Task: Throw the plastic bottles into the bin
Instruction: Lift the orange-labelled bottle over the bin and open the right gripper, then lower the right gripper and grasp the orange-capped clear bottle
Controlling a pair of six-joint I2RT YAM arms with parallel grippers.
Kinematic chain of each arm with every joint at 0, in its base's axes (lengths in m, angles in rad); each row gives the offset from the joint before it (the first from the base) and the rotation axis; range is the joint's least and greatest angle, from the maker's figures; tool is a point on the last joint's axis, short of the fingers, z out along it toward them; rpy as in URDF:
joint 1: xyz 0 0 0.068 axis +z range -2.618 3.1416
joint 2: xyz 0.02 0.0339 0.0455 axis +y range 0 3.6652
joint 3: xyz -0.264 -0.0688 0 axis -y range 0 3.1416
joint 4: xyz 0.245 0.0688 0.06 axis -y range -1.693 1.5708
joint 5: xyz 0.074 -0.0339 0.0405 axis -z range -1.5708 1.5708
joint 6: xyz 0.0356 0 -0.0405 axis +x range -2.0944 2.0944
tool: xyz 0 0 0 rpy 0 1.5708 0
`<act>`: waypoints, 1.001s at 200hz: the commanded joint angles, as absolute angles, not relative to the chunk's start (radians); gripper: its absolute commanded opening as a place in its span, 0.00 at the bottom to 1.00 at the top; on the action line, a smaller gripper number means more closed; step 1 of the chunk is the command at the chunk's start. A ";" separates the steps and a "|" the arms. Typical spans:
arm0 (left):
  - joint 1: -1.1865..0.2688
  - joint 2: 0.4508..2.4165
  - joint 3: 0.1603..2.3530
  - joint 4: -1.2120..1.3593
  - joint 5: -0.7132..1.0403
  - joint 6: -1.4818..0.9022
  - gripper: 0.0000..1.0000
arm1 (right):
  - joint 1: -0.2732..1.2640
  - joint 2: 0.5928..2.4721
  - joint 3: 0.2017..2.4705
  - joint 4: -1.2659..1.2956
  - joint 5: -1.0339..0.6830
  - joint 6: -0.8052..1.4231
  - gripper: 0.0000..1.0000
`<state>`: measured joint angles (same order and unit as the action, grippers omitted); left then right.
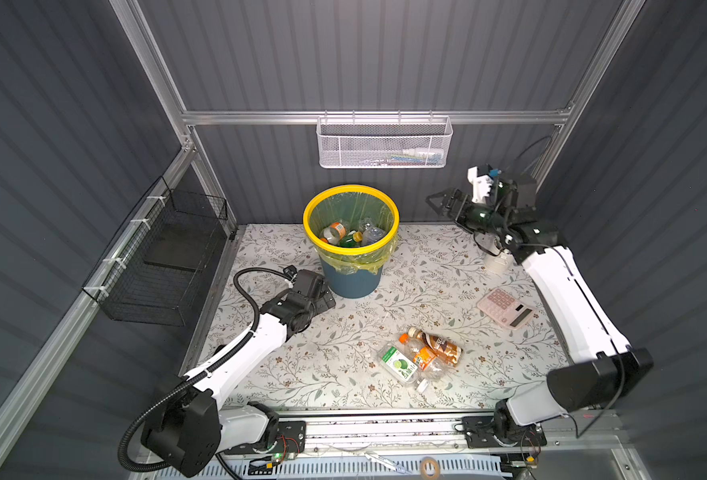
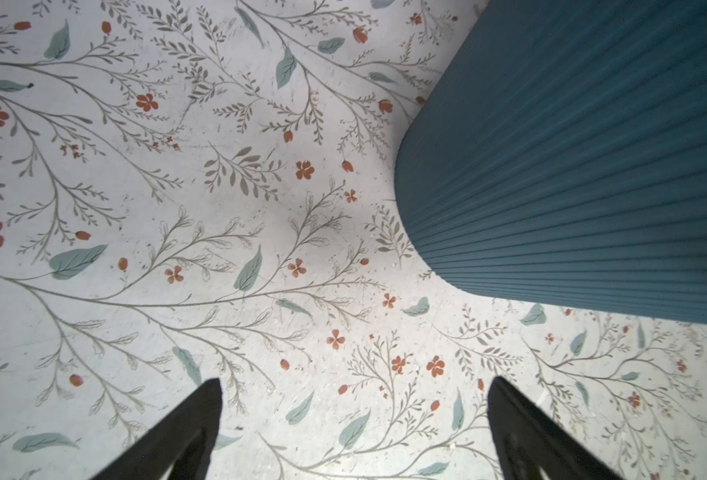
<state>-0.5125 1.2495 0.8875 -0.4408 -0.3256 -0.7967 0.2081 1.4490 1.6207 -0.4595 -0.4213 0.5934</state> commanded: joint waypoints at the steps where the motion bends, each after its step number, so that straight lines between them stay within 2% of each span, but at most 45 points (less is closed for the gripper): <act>1: -0.515 1.230 0.861 -0.400 -0.287 -0.782 0.99 | 0.196 1.373 1.385 -0.438 -0.328 0.558 0.99; 18: -0.516 1.232 0.856 -0.397 -0.278 -0.782 0.99 | 0.193 1.299 1.234 -0.487 -0.253 0.555 0.99; 76: -0.554 1.230 0.803 -0.347 -0.272 -0.821 0.99 | 0.237 1.025 0.842 -0.499 -0.251 0.676 0.99; 122: -0.640 1.206 0.725 -0.310 -0.328 -0.878 1.00 | 0.425 0.911 0.718 -0.545 -0.141 0.720 0.99; 153: -0.700 1.175 0.671 -0.300 -0.355 -0.914 0.99 | 0.530 0.865 0.637 -0.570 -0.078 0.739 0.96; 200: -0.713 1.085 0.571 -0.287 -0.347 -0.953 0.99 | 0.673 0.892 0.612 -0.586 -0.016 0.755 0.89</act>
<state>-0.7074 1.1271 0.6079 -0.2909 -0.3290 -0.9176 0.6155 0.8730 0.6151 -0.5724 -0.0803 0.7357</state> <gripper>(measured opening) 0.995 0.915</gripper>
